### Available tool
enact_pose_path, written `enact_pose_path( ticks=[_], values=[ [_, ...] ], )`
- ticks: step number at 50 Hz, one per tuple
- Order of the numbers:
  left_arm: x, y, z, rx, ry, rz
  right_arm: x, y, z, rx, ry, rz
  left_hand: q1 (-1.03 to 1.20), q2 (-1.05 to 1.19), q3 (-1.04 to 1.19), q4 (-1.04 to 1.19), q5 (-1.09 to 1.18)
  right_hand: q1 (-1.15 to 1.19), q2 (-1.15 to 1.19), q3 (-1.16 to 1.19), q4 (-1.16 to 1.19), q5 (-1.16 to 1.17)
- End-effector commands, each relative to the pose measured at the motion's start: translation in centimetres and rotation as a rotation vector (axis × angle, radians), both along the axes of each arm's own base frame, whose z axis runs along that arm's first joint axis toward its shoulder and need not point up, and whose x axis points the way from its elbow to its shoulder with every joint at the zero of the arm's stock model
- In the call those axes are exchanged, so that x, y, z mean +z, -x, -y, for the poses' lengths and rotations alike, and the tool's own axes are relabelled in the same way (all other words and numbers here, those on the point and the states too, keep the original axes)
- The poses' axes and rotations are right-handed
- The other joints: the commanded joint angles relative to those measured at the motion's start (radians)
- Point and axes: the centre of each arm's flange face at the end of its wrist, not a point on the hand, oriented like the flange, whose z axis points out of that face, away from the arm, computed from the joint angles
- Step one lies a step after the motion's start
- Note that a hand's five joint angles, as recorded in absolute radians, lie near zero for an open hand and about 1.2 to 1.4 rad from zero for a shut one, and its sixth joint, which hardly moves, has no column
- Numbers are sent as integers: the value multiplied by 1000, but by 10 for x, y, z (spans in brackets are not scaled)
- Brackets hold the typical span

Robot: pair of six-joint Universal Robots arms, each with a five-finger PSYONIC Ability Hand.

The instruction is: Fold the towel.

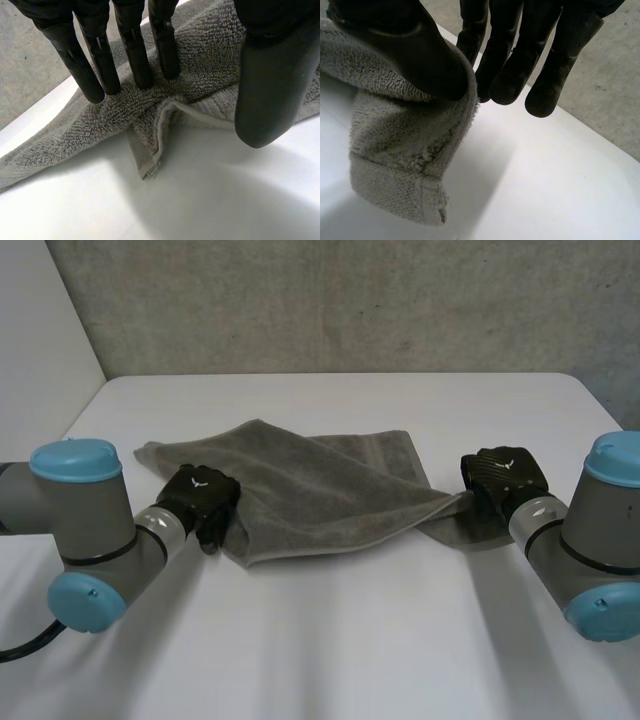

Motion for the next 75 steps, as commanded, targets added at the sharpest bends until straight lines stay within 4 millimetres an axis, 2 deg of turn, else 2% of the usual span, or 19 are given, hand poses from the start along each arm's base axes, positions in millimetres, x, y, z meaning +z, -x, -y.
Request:
enact_pose_path(
  ticks=[1, 8, 19, 31, 45, 47, 49, 50, 52, 55, 57, 72, 74, 75],
  values=[
    [-2, 1, 4, 0, 3, 1, -7, 0, 1, 0, -17, -6, -27, -24, -21, -25, -194, 81, 71, 67, 59, 53],
    [-10, 1, 4, 1, -16, 8, -11, 0, 1, 1, -25, -10, 99, 102, 105, 101, -68, 81, 71, 67, 59, 53],
    [-10, 1, 12, 11, 35, -7, -15, 0, 1, 4, -34, -17, 85, 87, 91, 87, -82, 81, 71, 67, 59, 53],
    [-11, -1, 12, 16, 31, -5, -16, 0, 1, 5, -36, -21, 91, 93, 97, 92, -76, 81, 71, 67, 59, 53],
    [-13, -12, 19, 71, 40, 30, -16, 0, 1, 5, -37, -23, 102, 105, 108, 104, -64, 81, 71, 67, 59, 53],
    [-13, -13, 19, 77, 40, 31, -16, -1, 0, 7, -37, -23, 141, 143, 146, 142, -26, 81, 71, 67, 59, 53],
    [-12, -16, 21, 86, 39, 33, -16, -1, 0, 7, -37, -23, 319, 321, 325, 321, 152, 81, 71, 67, 59, 53],
    [-12, -16, 21, 86, 39, 33, -16, -1, 0, 7, -37, -23, 320, 322, 326, 321, 153, 81, 71, 67, 59, 53],
    [-11, -18, 22, 91, 42, 32, -16, -1, 0, 7, -37, -23, 474, 477, 480, 476, 308, 81, 71, 67, 59, 53],
    [-11, -18, 21, 92, 42, 32, -17, -1, 0, 6, -39, -22, 558, 560, 563, 559, 391, 81, 71, 67, 59, 53],
    [-8, -18, 20, 91, 50, 27, -17, -1, 0, 6, -39, -22, 779, 782, 785, 781, 612, 81, 71, 67, 59, 53],
    [-10, -20, 17, 107, 65, 29, -18, -1, -2, 10, -44, -25, 780, 783, 786, 782, 613, 81, 71, 67, 59, 53],
    [-10, -20, 17, 107, 66, 29, -18, -1, -2, 9, -43, -23, 713, 716, 719, 715, 546, 81, 71, 67, 59, 53],
    [-11, -20, 16, 107, 66, 31, -17, -1, -2, 9, -43, -23, 530, 532, 536, 532, 363, 81, 71, 67, 59, 53]
  ],
)
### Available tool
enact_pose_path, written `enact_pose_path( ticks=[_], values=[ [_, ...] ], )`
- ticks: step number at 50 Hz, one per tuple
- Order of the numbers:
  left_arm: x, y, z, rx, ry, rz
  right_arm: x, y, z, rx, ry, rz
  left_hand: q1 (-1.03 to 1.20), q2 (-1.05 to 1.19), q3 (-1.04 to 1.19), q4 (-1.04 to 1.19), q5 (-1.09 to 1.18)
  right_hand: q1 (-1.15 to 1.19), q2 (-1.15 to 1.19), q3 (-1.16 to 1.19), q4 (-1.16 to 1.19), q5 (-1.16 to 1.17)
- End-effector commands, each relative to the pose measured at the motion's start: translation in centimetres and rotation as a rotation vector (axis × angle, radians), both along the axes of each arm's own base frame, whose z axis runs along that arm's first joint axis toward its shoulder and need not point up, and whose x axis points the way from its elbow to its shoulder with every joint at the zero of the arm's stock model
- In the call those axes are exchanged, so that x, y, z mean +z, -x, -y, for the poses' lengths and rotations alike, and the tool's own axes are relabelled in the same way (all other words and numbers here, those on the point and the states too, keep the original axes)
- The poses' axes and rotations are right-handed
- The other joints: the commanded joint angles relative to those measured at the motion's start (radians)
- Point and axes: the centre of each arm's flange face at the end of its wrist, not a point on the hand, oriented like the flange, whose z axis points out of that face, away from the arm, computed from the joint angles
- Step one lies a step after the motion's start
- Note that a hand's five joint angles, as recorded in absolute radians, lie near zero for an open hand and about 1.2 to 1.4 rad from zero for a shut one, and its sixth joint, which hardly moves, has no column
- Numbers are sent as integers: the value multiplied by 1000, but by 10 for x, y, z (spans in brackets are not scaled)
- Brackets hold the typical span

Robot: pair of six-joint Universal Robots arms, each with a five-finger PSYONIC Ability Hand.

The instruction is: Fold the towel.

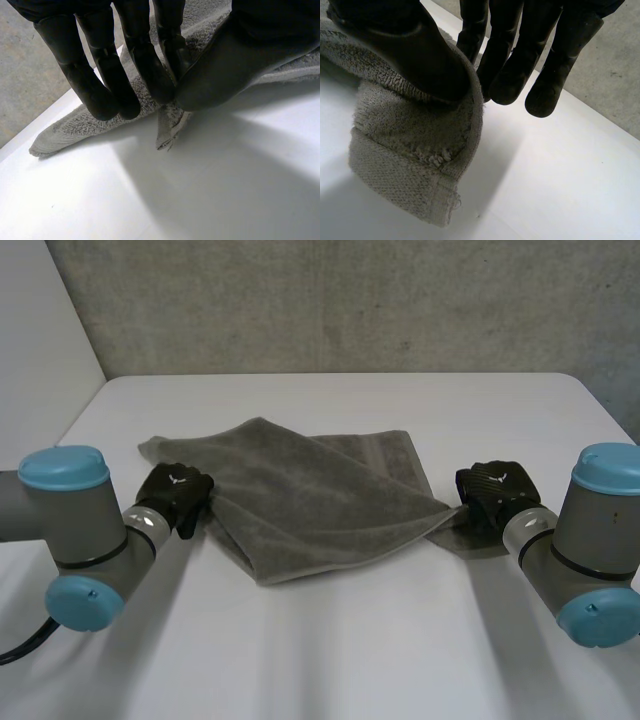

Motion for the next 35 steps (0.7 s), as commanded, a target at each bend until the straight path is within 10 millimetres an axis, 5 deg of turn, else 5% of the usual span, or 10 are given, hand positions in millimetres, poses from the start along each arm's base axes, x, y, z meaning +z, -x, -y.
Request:
enact_pose_path(
  ticks=[1, 4, 35],
  values=[
    [-3, 0, -1, 4, 3, 3, 0, 0, -1, 1, -1, 0, -419, -510, -540, -516, -655, 82, 71, 67, 59, 53],
    [-4, 0, -1, 5, 0, 4, 0, 0, -1, 1, -3, 0, -550, -641, -670, -647, -785, 82, 71, 67, 59, 53],
    [-16, 9, 5, -16, 48, -12, -1, 0, -1, 3, -2, -1, -553, -644, -674, -650, -788, 82, 71, 67, 59, 53]
  ],
)
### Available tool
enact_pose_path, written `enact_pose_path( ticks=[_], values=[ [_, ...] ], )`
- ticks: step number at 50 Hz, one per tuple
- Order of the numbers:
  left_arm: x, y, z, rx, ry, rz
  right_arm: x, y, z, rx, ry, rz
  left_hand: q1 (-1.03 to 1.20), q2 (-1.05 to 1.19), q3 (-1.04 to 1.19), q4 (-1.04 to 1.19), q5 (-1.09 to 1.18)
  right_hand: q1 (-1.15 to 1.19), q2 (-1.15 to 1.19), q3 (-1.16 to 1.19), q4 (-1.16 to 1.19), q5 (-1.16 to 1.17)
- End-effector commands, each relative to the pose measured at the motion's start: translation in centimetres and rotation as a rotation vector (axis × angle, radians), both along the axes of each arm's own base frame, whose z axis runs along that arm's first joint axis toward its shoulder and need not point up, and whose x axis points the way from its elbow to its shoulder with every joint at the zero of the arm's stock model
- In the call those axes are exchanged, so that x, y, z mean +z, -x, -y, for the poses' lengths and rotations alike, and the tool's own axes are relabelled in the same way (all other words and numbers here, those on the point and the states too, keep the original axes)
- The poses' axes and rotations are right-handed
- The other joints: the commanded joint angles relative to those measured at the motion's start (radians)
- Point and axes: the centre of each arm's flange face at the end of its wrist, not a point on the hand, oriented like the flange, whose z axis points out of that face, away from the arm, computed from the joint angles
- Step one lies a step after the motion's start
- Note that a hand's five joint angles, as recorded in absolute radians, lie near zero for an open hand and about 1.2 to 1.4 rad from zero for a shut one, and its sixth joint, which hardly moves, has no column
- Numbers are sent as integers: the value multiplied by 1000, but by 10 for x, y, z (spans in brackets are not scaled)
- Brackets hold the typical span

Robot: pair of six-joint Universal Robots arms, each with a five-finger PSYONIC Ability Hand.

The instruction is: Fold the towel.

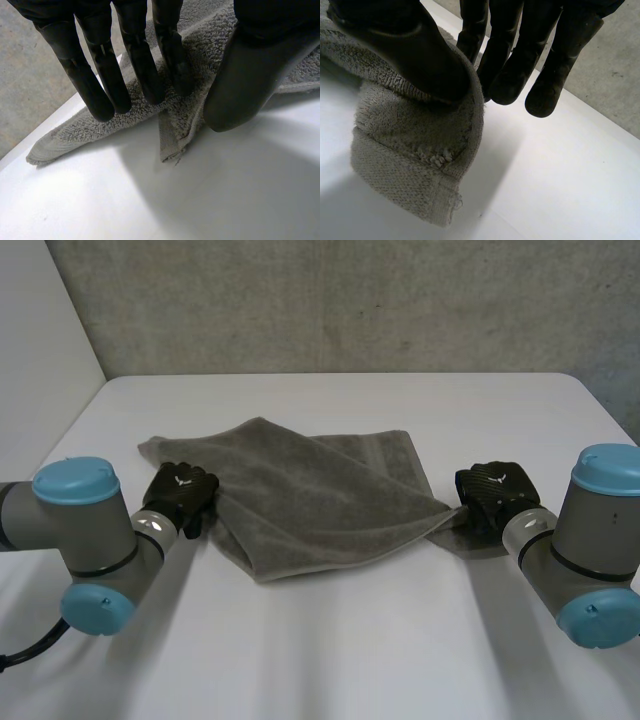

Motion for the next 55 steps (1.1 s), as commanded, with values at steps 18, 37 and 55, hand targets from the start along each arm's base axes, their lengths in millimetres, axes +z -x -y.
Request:
enact_pose_path(
  ticks=[18, 37, 55],
  values=[
    [46, -1, 3, 14, 95, -53, 37, 0, 8, -7, 96, 28, 427, 434, 429, 425, 259, 82, 71, 67, 59, 53],
    [244, -43, -66, 78, 337, -302, 249, 12, -39, 129, 340, -130, 427, 434, 429, 425, 259, 82, 71, 67, 59, 53],
    [161, -38, -8, 99, 20, -16, 163, -22, -1, 323, 189, -552, 427, 434, 429, 425, 259, 82, 71, 67, 59, 53]
  ],
)
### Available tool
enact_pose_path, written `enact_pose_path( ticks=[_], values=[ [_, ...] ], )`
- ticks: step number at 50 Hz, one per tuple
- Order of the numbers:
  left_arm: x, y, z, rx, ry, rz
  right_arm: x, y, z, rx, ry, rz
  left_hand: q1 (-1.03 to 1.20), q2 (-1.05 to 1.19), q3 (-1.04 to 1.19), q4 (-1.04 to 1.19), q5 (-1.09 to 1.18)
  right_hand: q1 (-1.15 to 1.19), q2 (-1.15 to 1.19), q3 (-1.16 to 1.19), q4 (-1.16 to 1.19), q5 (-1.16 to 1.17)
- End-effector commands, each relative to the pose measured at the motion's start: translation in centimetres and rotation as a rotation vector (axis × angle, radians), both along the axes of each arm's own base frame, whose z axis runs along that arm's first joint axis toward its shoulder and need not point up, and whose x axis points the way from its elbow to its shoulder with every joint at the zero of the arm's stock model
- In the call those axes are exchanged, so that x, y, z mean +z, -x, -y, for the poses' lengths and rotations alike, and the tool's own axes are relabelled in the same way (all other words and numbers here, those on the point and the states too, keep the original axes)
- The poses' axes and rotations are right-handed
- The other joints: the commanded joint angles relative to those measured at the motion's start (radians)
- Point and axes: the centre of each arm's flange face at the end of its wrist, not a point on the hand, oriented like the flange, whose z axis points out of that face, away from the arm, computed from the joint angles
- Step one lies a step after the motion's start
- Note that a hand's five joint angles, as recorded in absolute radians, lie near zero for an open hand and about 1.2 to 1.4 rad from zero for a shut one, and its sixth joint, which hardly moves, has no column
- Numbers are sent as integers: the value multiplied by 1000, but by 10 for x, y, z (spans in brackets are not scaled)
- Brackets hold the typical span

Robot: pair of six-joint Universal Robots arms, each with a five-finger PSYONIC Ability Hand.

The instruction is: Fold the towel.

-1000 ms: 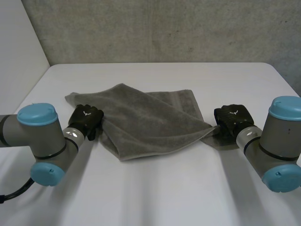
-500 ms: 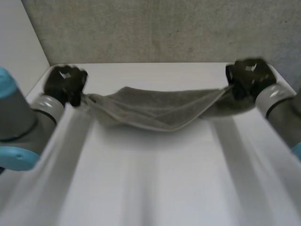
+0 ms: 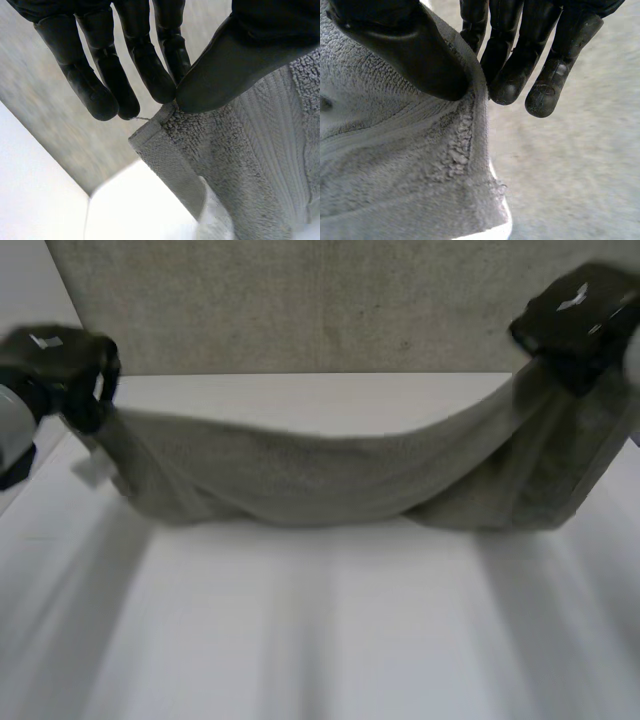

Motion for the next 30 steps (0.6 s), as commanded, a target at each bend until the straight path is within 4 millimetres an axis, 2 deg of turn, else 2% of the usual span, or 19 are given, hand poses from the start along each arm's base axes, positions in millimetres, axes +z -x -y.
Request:
enact_pose_path(
  ticks=[1, 3, 4, 5, 6, 7, 8, 9, 11, 12, 14, 15, 16, 17, 19, 23, 25, 28, 30],
  values=[
    [-50, 14, 39, -34, -88, 150, -62, -31, 25, 67, -96, -126, -22, -110, -137, -115, -237, 82, 71, 67, 59, 53],
    [-52, 22, 62, -43, -58, 156, -80, -49, 43, 76, -47, -167, -22, -110, -137, -115, -237, 82, 71, 67, 59, 53],
    [-52, 22, 62, -43, -58, 156, -80, -49, 43, 76, -46, -167, -22, -110, -137, -115, -237, 82, 71, 67, 59, 53],
    [-47, 28, 73, -48, -19, 147, -79, -59, 55, 68, 20, -154, -22, -110, -137, -115, -237, 82, 71, 67, 59, 53],
    [-47, 28, 73, -48, -19, 147, -71, -70, 68, 57, 120, -119, -22, -110, -137, -115, -237, 82, 71, 67, 59, 53],
    [-36, 34, 84, -54, 39, 130, -71, -70, 68, 57, 121, -118, -22, -110, -137, -115, -237, 82, 71, 67, 59, 53],
    [-19, 42, 95, -56, 127, 106, -54, -80, 81, 39, 259, -64, -22, -110, -137, -115, -237, 82, 71, 67, 59, 53],
    [-19, 42, 95, -56, 128, 106, -54, -80, 81, 39, 260, -63, -22, -110, -137, -115, -237, 82, 71, 67, 59, 53],
    [34, 50, 112, -19, 377, 19, -4, -100, 97, 25, 591, 95, -22, -110, -137, -115, -237, 82, 71, 67, 59, 53],
    [34, 50, 112, -19, 378, 19, -3, -100, 97, 25, 593, 96, -22, -110, -137, -115, -237, 82, 71, 67, 59, 53],
    [89, 43, 120, 86, 637, -148, 39, -112, 99, 13, 855, 289, -22, -110, -137, -115, -237, 82, 71, 67, 59, 53],
    [89, 43, 120, 87, 638, -149, 39, -112, 99, 13, 856, 290, -22, -110, -137, -115, -237, 82, 71, 67, 59, 53],
    [108, 38, 120, 122, 737, -240, 56, -109, 98, 10, 931, 393, -22, -110, -137, -115, -237, 82, 71, 67, 59, 53],
    [108, 38, 120, 123, 738, -241, 56, -109, 98, 10, 932, 394, -22, -110, -137, -115, -237, 82, 71, 67, 59, 53],
    [135, 33, 115, 126, 876, -372, 85, -99, 86, 35, 974, 559, -22, -110, -137, -115, -237, 82, 71, 67, 59, 53],
    [121, 32, 118, 125, 828, -356, 92, -88, 79, 40, 917, 572, -22, -110, -137, -115, -237, 82, 71, 67, 59, 53],
    [95, 33, 122, 126, 742, -324, 69, -88, 83, 45, 799, 514, -22, -110, -137, -115, -237, 82, 71, 67, 59, 53],
    [78, 33, 124, 126, 693, -303, 57, -93, 81, 67, 741, 487, -22, -110, -137, -115, -237, 82, 71, 67, 59, 53],
    [41, 31, 127, 119, 589, -260, 27, -98, 80, 103, 608, 419, -22, -110, -137, -115, -237, 82, 71, 67, 59, 53]
  ],
)
